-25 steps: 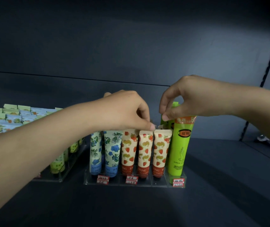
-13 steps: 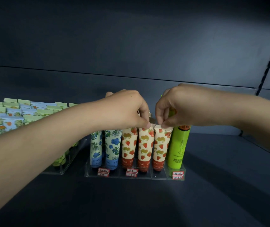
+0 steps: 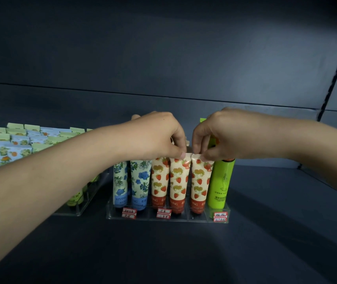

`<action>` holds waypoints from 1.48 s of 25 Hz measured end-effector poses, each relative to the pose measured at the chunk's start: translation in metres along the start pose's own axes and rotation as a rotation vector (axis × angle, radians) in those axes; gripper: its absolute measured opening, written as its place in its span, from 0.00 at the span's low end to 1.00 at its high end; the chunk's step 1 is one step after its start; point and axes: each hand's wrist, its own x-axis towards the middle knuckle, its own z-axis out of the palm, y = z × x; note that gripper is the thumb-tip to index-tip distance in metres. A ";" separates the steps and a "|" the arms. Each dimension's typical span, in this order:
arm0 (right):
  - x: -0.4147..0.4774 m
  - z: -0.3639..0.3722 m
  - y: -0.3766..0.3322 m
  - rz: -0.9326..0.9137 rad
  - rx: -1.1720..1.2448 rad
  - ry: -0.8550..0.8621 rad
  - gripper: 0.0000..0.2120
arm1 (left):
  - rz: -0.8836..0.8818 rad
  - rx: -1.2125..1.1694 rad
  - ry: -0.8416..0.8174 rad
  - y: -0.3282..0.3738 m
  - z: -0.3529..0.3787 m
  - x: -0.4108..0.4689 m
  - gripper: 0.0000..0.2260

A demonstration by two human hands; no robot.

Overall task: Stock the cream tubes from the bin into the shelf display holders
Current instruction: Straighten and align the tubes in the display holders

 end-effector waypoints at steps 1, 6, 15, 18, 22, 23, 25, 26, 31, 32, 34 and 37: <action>0.000 0.000 0.000 0.000 -0.004 -0.002 0.04 | 0.006 -0.003 -0.007 0.000 0.000 0.000 0.02; -0.001 0.003 0.000 0.011 -0.003 0.000 0.07 | 0.010 -0.026 -0.035 0.001 0.001 -0.002 0.04; -0.002 0.002 0.000 -0.006 0.012 0.004 0.03 | 0.021 -0.083 0.003 0.003 0.005 -0.004 0.07; -0.003 0.002 0.000 0.000 0.007 0.013 0.03 | 0.022 -0.121 0.034 0.000 0.010 -0.003 0.05; -0.005 0.002 -0.001 0.007 0.017 0.029 0.03 | -0.005 -0.145 0.057 0.000 0.013 -0.002 0.03; -0.005 0.002 -0.001 0.006 0.017 0.030 0.03 | -0.017 -0.133 0.049 0.000 0.013 -0.002 0.03; -0.004 0.002 -0.002 0.004 0.012 0.028 0.04 | -0.029 -0.111 0.030 0.000 0.011 -0.001 0.03; -0.004 0.002 -0.002 0.004 0.007 0.024 0.03 | -0.029 -0.106 0.025 0.000 0.010 -0.001 0.03; -0.004 0.004 0.001 0.012 0.013 0.023 0.06 | -0.023 -0.123 0.031 -0.001 0.008 -0.003 0.02; -0.004 0.005 0.002 0.009 0.020 0.029 0.06 | -0.021 -0.125 0.032 -0.002 0.007 -0.003 0.02; -0.004 0.005 0.002 0.006 0.035 0.033 0.07 | -0.014 -0.132 0.036 -0.003 0.004 -0.004 0.03; -0.005 0.003 0.002 0.010 0.042 0.071 0.07 | 0.000 -0.150 0.056 -0.003 -0.001 -0.006 0.05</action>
